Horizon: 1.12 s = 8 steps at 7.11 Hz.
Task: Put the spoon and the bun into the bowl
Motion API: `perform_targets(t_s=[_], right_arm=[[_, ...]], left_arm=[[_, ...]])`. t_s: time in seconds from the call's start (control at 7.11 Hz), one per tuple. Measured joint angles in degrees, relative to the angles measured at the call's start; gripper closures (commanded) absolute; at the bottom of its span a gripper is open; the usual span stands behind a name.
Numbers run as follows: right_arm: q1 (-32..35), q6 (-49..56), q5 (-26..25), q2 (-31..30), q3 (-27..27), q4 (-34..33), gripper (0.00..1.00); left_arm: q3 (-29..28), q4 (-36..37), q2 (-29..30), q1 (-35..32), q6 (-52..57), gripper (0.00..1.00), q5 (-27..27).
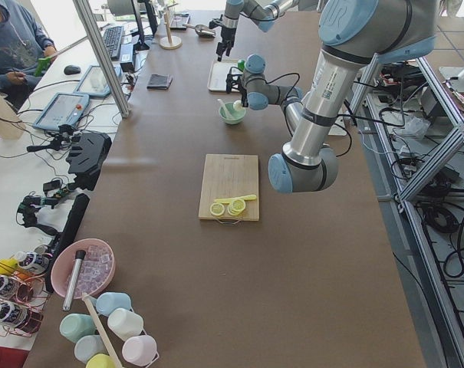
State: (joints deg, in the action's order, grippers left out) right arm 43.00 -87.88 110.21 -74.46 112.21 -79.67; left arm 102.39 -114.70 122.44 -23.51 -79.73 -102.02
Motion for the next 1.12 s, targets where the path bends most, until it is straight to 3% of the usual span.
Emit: perform_targets(t_s=[0.28, 0.56, 0.84, 1.12], right_arm=[[0.3, 0.5, 0.0, -0.7, 0.3, 0.1, 0.0], [1.1, 2.8, 0.5, -3.8, 1.8, 0.4, 0.0], [6.8, 12.6, 5.3, -9.2, 3.6, 0.5, 0.0], [17.3, 30.5, 12.5, -15.5, 3.3, 0.4, 0.0]], left_arm=[[0.4, 0.5, -0.5, 0.3, 0.3, 0.02, 1.1], [3.3, 0.9, -5.9, -3.4, 3.1, 0.02, -1.7], [5.3, 2.6, -14.0, -13.8, 15.0, 0.02, -10.9], [4.9, 3.1, -24.0, -28.0, 36.9, 0.02, -20.8]])
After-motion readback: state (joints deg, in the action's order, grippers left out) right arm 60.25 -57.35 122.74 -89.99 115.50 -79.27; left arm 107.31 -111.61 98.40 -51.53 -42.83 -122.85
